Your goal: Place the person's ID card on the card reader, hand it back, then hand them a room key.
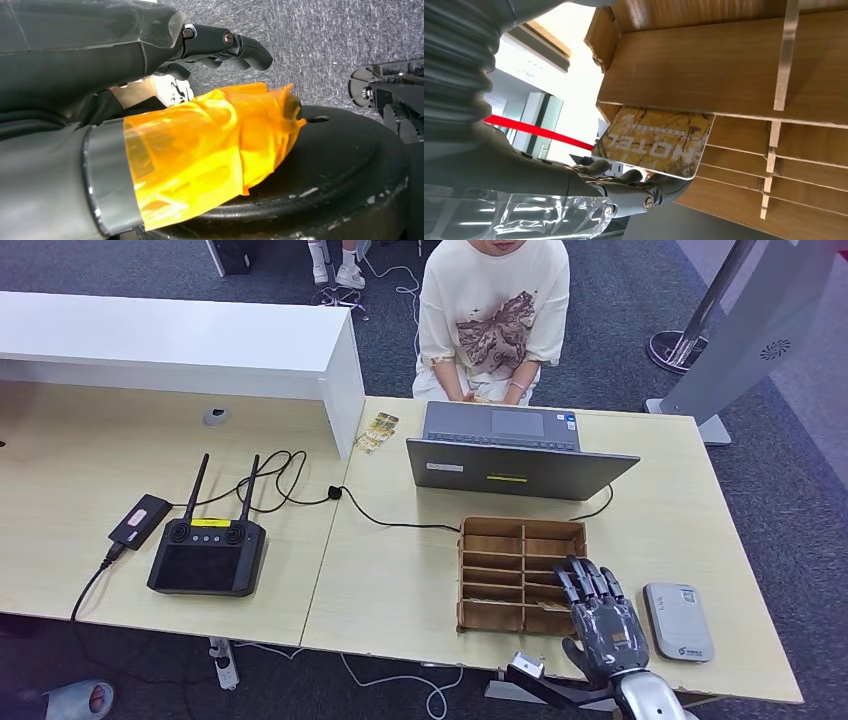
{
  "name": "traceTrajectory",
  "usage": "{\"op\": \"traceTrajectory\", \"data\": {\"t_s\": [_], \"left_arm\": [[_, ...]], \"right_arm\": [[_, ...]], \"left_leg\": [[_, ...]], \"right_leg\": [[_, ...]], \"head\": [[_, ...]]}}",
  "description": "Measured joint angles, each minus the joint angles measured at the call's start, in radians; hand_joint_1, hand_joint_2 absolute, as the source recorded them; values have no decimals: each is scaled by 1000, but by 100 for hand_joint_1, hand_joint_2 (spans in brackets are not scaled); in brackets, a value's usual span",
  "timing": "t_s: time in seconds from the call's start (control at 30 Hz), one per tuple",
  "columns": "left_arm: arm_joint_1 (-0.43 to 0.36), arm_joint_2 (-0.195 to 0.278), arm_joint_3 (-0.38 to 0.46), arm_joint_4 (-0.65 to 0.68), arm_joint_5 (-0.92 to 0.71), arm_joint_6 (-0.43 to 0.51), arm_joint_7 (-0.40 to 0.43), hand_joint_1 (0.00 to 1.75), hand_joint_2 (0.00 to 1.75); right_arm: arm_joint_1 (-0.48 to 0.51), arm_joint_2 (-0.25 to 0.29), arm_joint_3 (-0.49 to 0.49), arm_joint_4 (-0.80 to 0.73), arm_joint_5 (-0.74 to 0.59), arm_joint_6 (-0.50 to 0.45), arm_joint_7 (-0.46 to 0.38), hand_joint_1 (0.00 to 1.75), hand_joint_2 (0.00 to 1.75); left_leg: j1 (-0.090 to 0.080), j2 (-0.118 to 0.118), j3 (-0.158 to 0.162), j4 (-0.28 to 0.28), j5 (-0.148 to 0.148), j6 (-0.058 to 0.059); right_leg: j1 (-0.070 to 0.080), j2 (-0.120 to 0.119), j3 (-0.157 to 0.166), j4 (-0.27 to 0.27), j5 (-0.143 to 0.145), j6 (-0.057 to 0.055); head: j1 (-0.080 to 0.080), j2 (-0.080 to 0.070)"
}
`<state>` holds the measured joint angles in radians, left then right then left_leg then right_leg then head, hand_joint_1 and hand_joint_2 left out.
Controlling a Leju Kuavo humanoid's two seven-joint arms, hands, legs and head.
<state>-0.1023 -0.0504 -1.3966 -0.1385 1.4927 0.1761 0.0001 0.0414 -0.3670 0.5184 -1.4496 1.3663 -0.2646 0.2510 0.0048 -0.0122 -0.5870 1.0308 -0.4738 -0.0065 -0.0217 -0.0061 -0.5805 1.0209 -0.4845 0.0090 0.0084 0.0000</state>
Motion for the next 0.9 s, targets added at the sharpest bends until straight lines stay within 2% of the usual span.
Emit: {"op": "traceTrajectory", "data": {"t_s": [0.9], "left_arm": [[0, 0, 0, 0, 0, -1, 0, 0, 0]], "right_arm": [[0, 17, 0, 32, 4, -36, -6, 0, 175]], "left_leg": [[0, 0, 0, 0, 0, 0]], "right_leg": [[0, 0, 0, 0, 0, 0]], "head": [[0, 0]]}}
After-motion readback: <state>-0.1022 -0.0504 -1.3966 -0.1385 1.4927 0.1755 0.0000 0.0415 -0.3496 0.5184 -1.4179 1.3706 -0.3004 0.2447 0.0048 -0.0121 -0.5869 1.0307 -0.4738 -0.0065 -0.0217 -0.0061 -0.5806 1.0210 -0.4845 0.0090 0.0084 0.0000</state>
